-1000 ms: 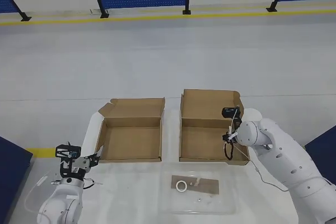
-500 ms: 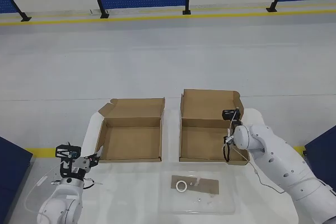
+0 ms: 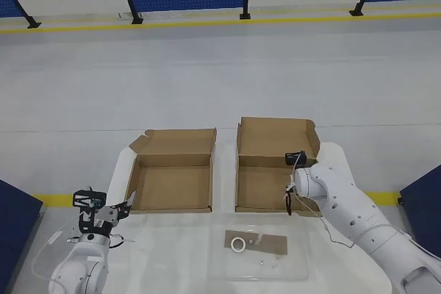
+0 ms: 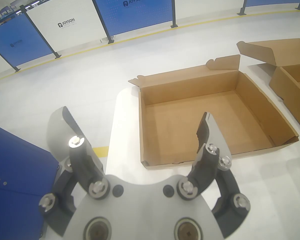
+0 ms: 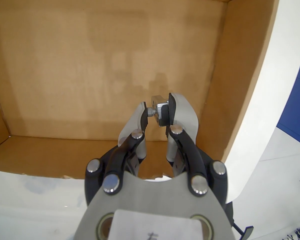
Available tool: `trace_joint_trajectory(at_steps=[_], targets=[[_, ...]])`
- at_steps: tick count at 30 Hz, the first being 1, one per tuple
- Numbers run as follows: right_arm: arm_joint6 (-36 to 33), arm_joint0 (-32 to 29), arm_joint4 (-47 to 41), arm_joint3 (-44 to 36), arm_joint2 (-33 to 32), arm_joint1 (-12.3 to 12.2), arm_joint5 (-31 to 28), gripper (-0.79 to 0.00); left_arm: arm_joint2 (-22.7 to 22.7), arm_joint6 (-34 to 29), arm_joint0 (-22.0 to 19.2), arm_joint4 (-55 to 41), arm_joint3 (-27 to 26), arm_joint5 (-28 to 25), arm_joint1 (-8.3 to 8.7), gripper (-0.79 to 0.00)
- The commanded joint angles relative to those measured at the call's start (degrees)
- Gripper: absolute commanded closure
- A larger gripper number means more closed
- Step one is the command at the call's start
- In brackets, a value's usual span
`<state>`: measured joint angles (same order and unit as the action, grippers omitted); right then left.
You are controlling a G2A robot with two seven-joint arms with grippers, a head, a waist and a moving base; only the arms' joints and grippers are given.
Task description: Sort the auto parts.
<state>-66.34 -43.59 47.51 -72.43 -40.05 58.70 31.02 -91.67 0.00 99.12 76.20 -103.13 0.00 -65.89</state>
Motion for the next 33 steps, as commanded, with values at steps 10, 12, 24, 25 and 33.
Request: trace_joint_trajectory(at_steps=[10, 12, 24, 25, 33], targets=[[0.7, 1.4, -0.2, 5.0, 0.6, 2.1, -1.0, 0.0, 0.0, 0.0, 0.0, 0.0, 0.0, 0.0, 0.0, -0.785], [0.8, 1.6, 0.1, 5.5, 0.6, 2.4, -0.9, 0.0, 0.0, 0.0, 0.0, 0.0, 0.0, 0.0, 0.0, -0.785], [0.7, 1.9, 2.0, 6.8, 0.3, 3.8, -1.0, -0.225, 0.0, 0.0, 0.0, 0.0, 0.0, 0.0, 0.0, -0.785], [0.6, 1.9, 2.1, 6.8, 0.3, 3.9, -1.0, -0.237, 0.0, 0.0, 0.0, 0.0, 0.0, 0.0, 0.0, -0.785], [0.6, 1.8, 3.2, 6.9, -0.9, 4.4, -1.0, -0.36, 0.0, 0.0, 0.0, 0.0, 0.0, 0.0, 0.0, -0.785]])
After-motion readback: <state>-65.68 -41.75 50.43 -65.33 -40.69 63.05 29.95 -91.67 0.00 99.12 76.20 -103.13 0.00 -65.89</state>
